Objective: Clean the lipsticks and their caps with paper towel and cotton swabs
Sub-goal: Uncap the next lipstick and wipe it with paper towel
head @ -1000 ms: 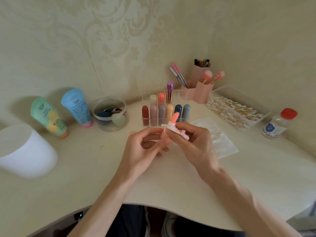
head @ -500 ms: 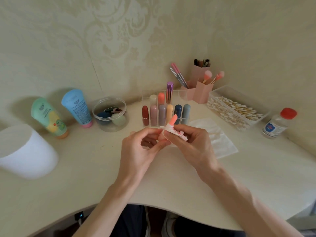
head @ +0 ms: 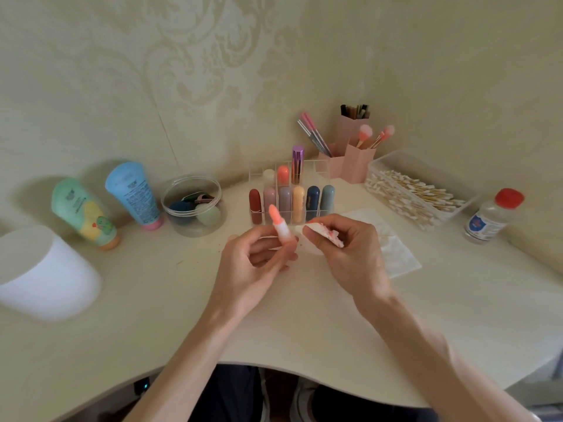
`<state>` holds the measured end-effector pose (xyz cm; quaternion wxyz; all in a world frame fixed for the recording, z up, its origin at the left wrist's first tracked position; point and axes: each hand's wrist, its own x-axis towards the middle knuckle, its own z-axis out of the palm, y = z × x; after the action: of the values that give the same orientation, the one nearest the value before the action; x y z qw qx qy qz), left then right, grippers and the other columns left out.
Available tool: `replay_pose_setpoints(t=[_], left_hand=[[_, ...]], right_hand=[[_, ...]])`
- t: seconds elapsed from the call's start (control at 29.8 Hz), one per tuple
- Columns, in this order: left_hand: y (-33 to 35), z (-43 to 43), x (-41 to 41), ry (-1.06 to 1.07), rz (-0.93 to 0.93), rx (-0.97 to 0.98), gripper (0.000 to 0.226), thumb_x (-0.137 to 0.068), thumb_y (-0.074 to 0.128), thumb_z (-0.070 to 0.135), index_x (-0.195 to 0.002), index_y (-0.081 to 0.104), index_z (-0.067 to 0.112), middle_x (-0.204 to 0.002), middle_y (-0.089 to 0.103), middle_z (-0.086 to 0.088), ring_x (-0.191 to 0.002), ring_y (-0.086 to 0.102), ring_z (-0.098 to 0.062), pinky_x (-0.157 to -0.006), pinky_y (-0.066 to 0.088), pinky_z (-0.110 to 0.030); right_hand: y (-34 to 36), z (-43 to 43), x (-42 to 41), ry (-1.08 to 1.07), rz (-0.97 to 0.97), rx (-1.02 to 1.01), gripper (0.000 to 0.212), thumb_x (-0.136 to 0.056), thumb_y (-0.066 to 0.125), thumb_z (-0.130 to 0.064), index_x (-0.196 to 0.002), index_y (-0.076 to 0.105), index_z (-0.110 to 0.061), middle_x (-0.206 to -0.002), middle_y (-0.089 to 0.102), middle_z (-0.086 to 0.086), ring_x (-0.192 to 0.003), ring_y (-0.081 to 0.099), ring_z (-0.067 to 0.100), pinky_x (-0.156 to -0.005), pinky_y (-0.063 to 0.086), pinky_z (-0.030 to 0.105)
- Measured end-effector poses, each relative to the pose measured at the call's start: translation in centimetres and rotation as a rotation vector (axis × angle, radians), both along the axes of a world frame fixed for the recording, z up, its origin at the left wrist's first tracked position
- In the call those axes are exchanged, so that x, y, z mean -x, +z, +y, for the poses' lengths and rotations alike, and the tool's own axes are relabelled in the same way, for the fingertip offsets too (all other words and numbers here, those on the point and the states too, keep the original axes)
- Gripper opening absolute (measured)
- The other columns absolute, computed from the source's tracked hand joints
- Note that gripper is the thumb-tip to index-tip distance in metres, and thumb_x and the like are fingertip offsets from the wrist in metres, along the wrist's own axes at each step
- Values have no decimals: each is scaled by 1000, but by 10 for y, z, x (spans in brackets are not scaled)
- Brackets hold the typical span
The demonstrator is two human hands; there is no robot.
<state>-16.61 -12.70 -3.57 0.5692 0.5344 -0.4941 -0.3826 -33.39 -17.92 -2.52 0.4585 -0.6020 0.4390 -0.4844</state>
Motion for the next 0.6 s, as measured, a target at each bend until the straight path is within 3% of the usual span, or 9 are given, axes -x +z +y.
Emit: replay_pose_setpoints(t=[0.1,0.2,0.3,0.47,0.6], left_hand=[[0,-1,-2,43,-65,-35,15,-88,81,19,-102,77,15,-90,80,3,-79,77,-16,-65,58,-28],[-2,-5,-3,124,-286,-38,12,-83,86,27,-93,79,28,-89,77,17,-65,69,-6,-63,49,-19],[1,-11,-1,152,-398,-52,9,-83,85,32,-90,80,32,-87,76,23,-56,61,-1,-64,45,-23],[2,-21,-2,189,-570,-96,8,-85,82,38,-90,80,32,-81,76,20,-66,69,0,-69,53,-25],[2,-28,3,222,-625,-76,9,-86,79,41,-89,78,32,-81,76,19,-63,68,-1,-66,48,-21]], right_hand=[[5,-4,6,-81,-29,-12,3,-91,81,-14,-89,80,-15,-71,72,-8,-65,58,0,-63,43,11],[7,-6,10,-142,-22,-33,4,-91,81,-18,-88,81,-20,-76,75,-2,-66,60,2,-62,44,12],[6,-7,12,-187,-23,-86,4,-91,82,-24,-87,81,-24,-76,76,0,-65,60,4,-61,44,15],[8,-5,11,-178,-36,-128,6,-90,84,-29,-85,83,-26,-78,76,8,-65,58,7,-64,43,24],[7,-5,11,-159,-42,-144,7,-90,83,-32,-86,85,-27,-77,77,6,-70,61,10,-70,44,30]])
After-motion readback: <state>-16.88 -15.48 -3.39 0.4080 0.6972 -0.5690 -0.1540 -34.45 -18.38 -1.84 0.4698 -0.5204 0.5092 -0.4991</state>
